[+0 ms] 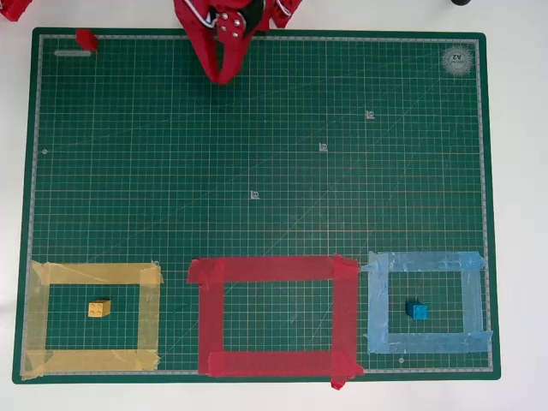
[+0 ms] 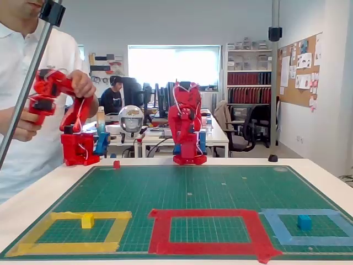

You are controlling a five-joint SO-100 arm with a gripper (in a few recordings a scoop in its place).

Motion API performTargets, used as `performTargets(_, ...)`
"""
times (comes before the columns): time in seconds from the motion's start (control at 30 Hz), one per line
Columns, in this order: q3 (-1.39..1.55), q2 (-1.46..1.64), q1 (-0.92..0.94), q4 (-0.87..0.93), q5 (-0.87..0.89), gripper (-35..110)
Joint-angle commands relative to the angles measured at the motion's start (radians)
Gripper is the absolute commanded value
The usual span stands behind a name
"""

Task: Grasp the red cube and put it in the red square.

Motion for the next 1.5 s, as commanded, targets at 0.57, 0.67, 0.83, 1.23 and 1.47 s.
performTargets(0.57, -0.497, -0.650, 0.468, 0.084, -0.729, 0)
performTargets(0.67, -0.373, -0.615, 0.457, -0.057, -0.792, 0)
performTargets(0.83, -0.170, -0.538, 0.463, -0.301, -0.793, 0)
performTargets(1.23, -0.020, -0.494, 0.615, -0.402, -1.138, 0)
performTargets(1.47, -0.230, -0.640, 0.698, -0.215, -1.206, 0)
